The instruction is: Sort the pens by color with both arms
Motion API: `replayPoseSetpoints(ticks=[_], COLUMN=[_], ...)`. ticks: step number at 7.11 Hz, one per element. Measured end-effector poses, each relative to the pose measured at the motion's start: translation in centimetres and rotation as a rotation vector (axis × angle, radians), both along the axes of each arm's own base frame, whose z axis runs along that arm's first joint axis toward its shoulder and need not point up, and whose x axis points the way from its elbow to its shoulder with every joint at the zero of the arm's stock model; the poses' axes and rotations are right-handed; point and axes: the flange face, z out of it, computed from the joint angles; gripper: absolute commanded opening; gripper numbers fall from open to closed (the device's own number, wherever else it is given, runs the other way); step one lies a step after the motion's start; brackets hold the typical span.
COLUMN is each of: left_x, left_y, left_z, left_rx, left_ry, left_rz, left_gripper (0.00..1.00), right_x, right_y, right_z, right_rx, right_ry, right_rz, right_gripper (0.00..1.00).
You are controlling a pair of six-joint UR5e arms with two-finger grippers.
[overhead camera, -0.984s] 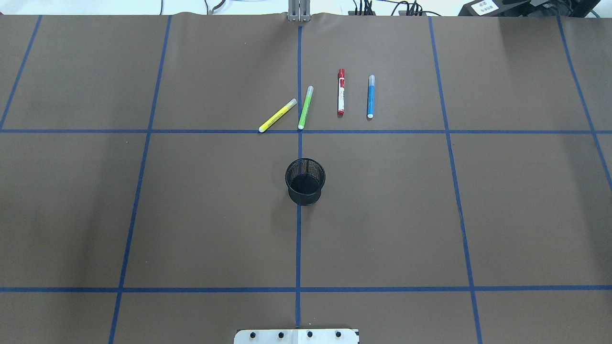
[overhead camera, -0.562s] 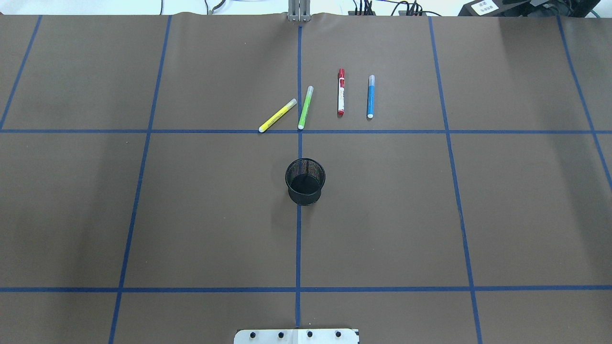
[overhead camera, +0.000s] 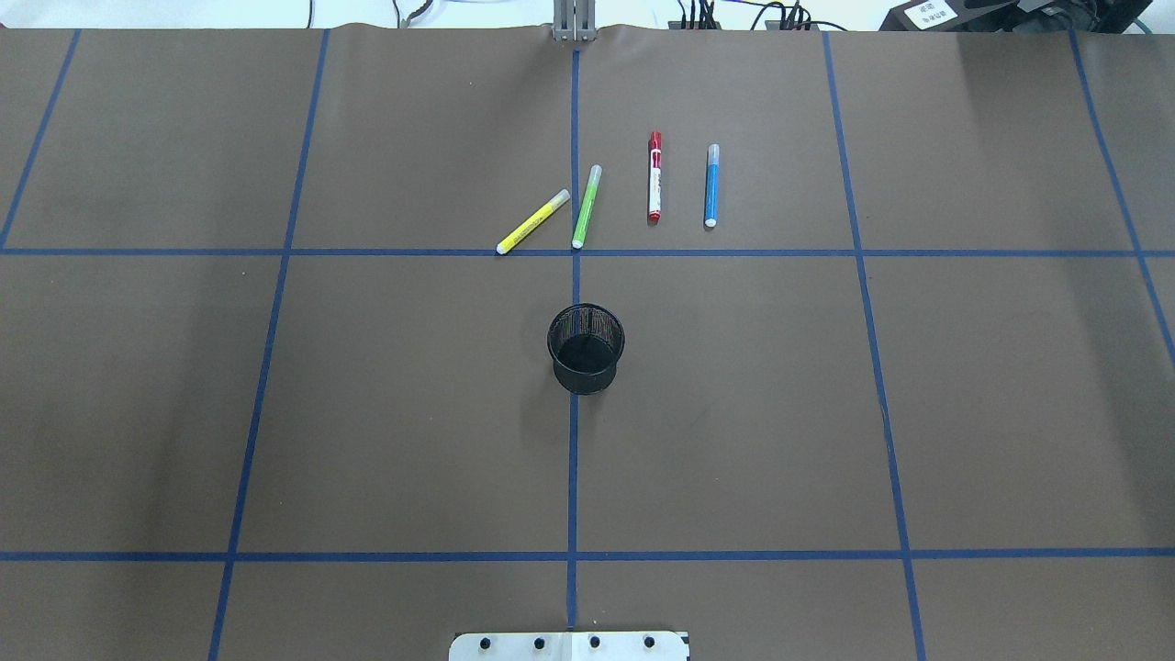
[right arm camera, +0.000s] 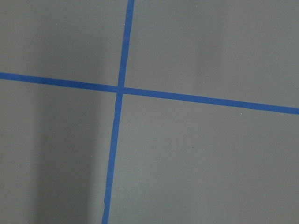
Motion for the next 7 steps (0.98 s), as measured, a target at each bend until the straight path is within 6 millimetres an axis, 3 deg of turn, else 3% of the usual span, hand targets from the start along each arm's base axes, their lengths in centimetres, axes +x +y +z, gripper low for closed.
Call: replayPoseSetpoints(ticks=[4, 7], left_x=[0.0, 0.0], left_y=[0.1, 0.2], left_z=[0.1, 0.2], left_rx=[0.001, -0.001], left_ry=[0.000, 0.000], left_rz=[-0.001, -0.001], left_gripper=[1.00, 1.00], right_x=[-0.1, -0.1], right_y=[1.2, 1.2], right_z=[-4.2, -4.9], right_rx=[0.076, 0.053], right_ry=[0.002, 0.005], right_rz=[0.013, 0.056], right_gripper=[1.00, 1.00])
